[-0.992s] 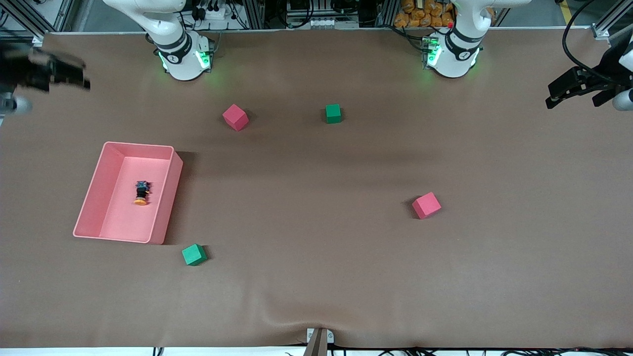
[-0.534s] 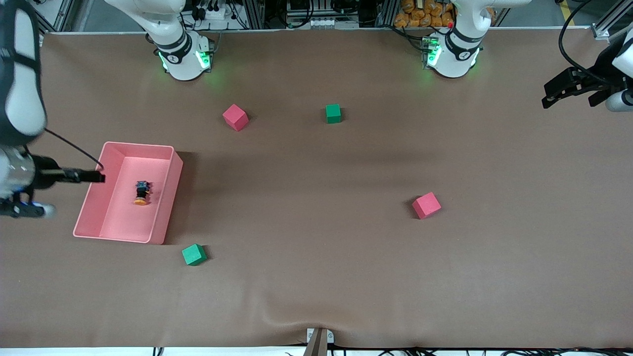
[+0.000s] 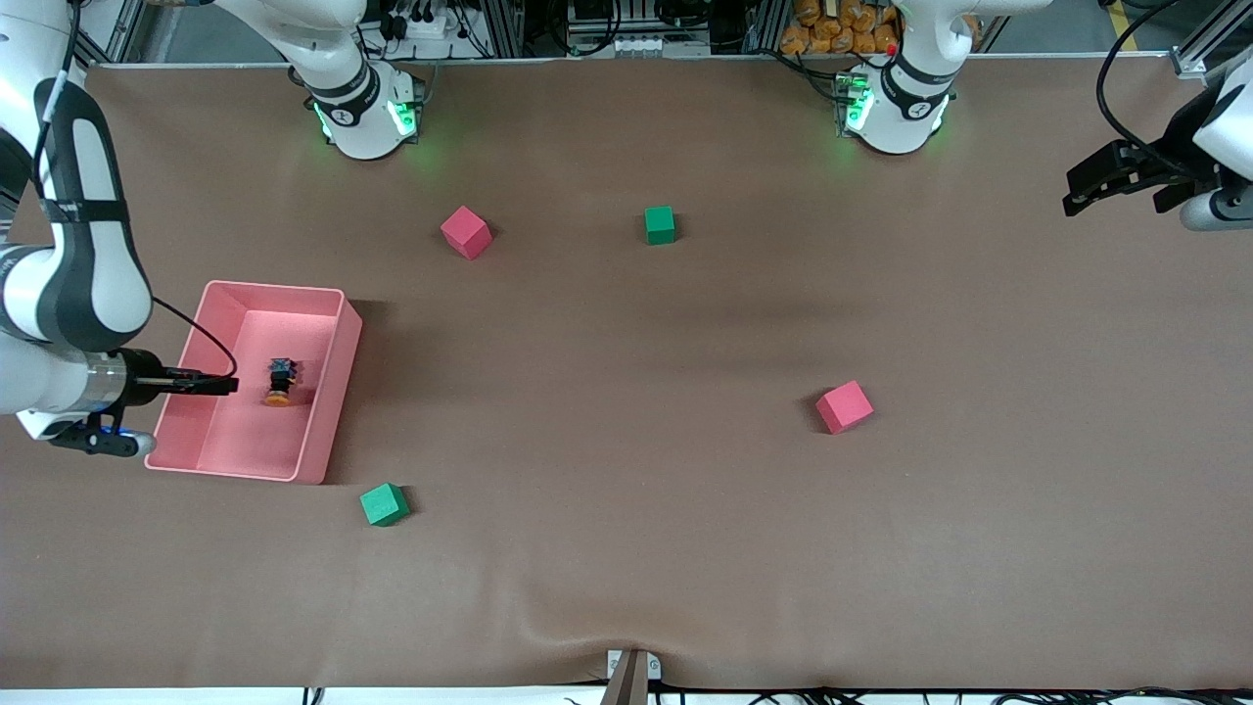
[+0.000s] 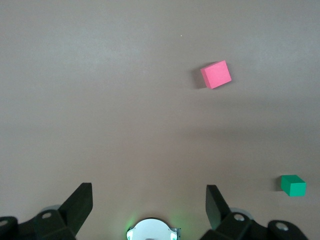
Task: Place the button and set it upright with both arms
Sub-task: 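Reach the right gripper down into the pink tray toward the button, then grasp the yellow-capped button in the tray with the right gripper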
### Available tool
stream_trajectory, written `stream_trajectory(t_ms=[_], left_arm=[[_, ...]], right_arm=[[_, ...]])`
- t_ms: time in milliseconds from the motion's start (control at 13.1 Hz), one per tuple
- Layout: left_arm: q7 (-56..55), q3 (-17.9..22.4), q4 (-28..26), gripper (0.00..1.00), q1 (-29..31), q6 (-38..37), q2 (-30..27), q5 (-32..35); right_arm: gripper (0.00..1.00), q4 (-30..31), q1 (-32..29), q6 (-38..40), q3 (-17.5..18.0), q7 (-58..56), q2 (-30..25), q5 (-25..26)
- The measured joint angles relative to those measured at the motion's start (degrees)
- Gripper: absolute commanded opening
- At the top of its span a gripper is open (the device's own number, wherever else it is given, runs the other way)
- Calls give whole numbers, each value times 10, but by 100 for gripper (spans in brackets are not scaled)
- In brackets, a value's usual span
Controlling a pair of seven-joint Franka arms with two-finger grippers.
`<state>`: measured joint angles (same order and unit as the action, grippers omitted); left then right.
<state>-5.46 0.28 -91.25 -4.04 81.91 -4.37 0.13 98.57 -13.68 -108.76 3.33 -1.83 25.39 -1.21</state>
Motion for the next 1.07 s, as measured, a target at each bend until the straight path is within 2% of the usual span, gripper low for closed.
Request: stream_trajectory(t_ms=[534,687,1068], left_arm=[[0,-10,-3,100,-5,4,16,0],[0,-19,-3,100,-5,6,19,0],[0,-30,-4,100,-6,22,31,0]], right_arm=[[100,114,12,-137,9,0,0,10],[100,125,11,-152,8,0,0,26],[100,144,10,-208,7,0,16,27]])
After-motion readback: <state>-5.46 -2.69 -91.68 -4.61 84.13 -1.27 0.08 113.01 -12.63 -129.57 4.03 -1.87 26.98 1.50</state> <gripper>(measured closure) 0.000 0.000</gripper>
